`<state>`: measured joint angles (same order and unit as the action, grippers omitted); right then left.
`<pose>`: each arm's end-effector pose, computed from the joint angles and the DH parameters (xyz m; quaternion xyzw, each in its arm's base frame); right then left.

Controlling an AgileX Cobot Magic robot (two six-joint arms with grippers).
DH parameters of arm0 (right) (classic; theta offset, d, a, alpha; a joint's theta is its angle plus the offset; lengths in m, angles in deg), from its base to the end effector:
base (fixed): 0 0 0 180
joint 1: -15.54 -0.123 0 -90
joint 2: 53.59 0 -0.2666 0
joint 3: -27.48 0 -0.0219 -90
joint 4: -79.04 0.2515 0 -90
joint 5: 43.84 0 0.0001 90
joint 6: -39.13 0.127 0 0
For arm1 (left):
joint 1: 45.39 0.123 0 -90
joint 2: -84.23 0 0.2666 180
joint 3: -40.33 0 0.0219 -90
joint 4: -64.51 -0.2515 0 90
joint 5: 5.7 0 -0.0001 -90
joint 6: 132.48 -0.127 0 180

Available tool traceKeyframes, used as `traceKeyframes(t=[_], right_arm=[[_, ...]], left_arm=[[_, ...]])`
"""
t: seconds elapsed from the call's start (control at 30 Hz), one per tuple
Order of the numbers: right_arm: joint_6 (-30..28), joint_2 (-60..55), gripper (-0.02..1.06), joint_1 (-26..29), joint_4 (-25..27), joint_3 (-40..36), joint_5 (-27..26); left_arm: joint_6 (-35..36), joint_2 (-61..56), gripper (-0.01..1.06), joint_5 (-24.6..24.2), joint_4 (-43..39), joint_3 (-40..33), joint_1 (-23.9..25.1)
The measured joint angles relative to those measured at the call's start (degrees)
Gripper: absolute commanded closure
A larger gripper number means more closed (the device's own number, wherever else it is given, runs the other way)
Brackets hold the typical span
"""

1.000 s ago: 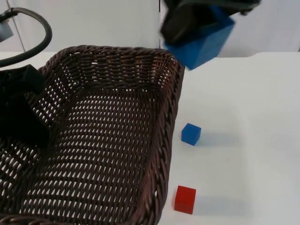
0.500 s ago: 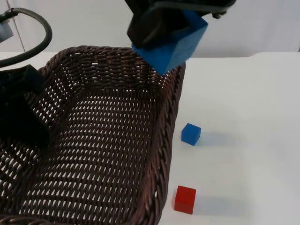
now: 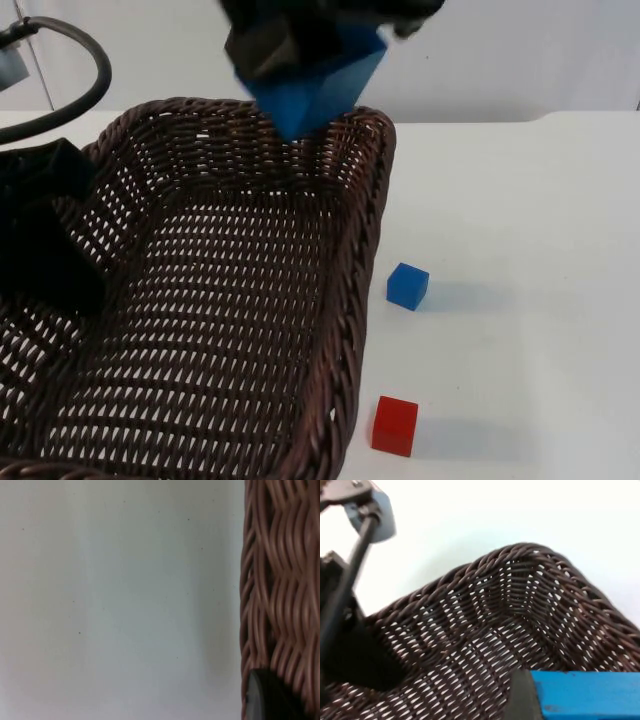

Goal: Pick up the basket with the left hand and place the largest block into the basket with the right hand.

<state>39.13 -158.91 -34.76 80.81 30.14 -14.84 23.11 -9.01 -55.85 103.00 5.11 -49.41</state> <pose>0.2639 0.3209 0.2619 -0.3793 0.8297 0.1852 0.3653 0.2335 -0.0773 0.1667 0.0439 0.9605 -0.2513 0.1110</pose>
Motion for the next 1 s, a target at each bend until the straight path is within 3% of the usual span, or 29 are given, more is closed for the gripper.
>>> traceKeyframes(t=[0.13,0.23,0.27,0.4,0.43,0.57,0.7,0.83,1.0], right_arm=[[0.0,-2.76,1.04,0.0,0.0,0.0,-2.07],[0.0,-4.52,0.89,0.0,0.12,0.0,-3.34],[0.0,-5.4,0.89,0.0,0.12,0.0,-3.83],[0.0,-8.33,0.63,0.0,0.12,0.0,-5.14],[0.0,-9.12,0.63,0.0,0.12,0.0,-5.14],[0.0,-10.37,0.35,0.0,0.12,0.0,-5.37],[0.0,-10.5,0.27,0.0,0.2,0.0,-6.48],[0.0,-10.5,0.27,0.0,0.2,1.01,-6.0],[0.0,-10.5,0.27,0.0,0.2,4.76,-0.82]], left_arm=[[0.0,0.0,1.05,0.0,0.0,0.0,0.0],[0.0,0.0,1.05,0.0,0.0,0.0,0.0],[0.0,0.0,1.05,0.0,0.0,0.0,0.0],[0.0,0.0,1.05,0.0,0.0,0.0,0.0],[0.0,0.0,1.05,0.0,0.0,0.0,0.0],[0.0,0.0,1.05,0.0,0.0,0.0,0.0],[0.0,0.0,1.05,-0.15,0.0,0.0,0.0],[0.0,0.0,1.05,-0.15,0.0,0.0,0.0],[0.0,0.0,1.05,-0.15,0.0,-0.13,0.0]])
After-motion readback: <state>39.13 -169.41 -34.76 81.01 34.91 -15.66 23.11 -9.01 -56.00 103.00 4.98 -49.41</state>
